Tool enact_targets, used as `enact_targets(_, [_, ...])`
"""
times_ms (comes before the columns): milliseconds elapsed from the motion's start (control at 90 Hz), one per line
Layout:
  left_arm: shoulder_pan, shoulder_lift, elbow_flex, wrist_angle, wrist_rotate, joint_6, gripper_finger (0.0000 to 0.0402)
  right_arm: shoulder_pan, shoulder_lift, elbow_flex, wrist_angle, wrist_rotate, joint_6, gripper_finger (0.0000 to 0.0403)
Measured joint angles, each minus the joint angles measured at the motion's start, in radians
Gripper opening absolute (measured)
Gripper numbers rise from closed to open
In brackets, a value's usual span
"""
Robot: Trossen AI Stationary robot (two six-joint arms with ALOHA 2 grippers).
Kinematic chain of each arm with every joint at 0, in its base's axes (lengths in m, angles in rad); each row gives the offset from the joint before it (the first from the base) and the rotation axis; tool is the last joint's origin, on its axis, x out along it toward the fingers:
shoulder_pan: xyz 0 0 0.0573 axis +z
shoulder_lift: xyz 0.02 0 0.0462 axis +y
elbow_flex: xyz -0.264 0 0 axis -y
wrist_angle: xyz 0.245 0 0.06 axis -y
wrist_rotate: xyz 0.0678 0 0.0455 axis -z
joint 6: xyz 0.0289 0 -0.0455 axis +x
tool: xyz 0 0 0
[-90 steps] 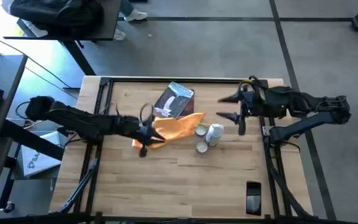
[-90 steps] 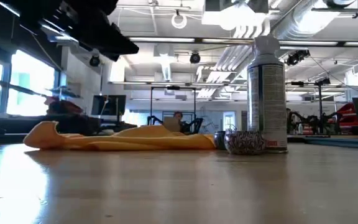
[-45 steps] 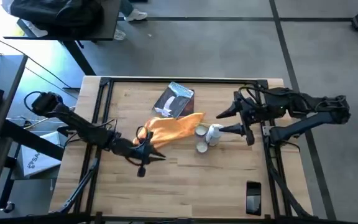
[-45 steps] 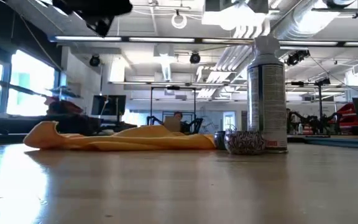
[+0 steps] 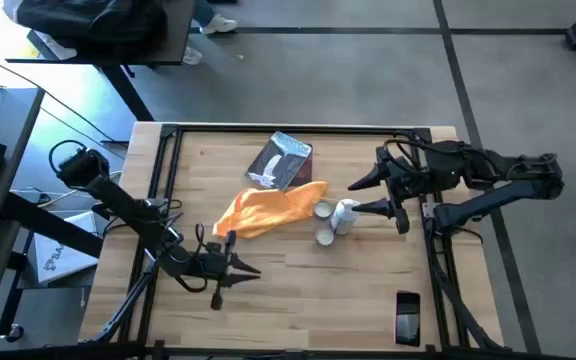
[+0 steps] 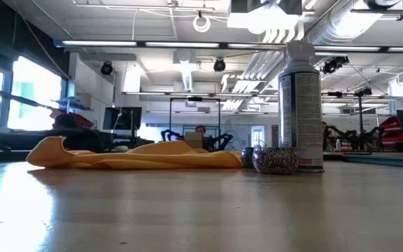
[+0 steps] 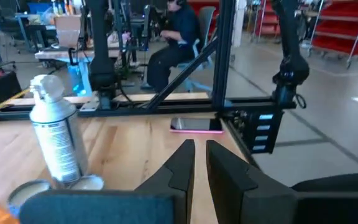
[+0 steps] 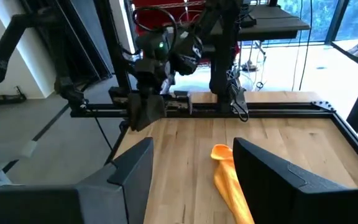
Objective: Apply microfiber cloth
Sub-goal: Spray the pink phone using the white spray bottle
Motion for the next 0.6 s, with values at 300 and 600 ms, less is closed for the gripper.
enact_targets(300, [0.018,0.231,0.001,0.252,0.002,-0.026,0.0023,0.000,0.000,0.000,0.000,0.000,0.000,0.0188])
enact_targets(600, [0.036,0.449,0.071,0.352,0.007,-0.103,0.0023,0.000,0.000,0.000,0.001,0.000,0.001,0.0188])
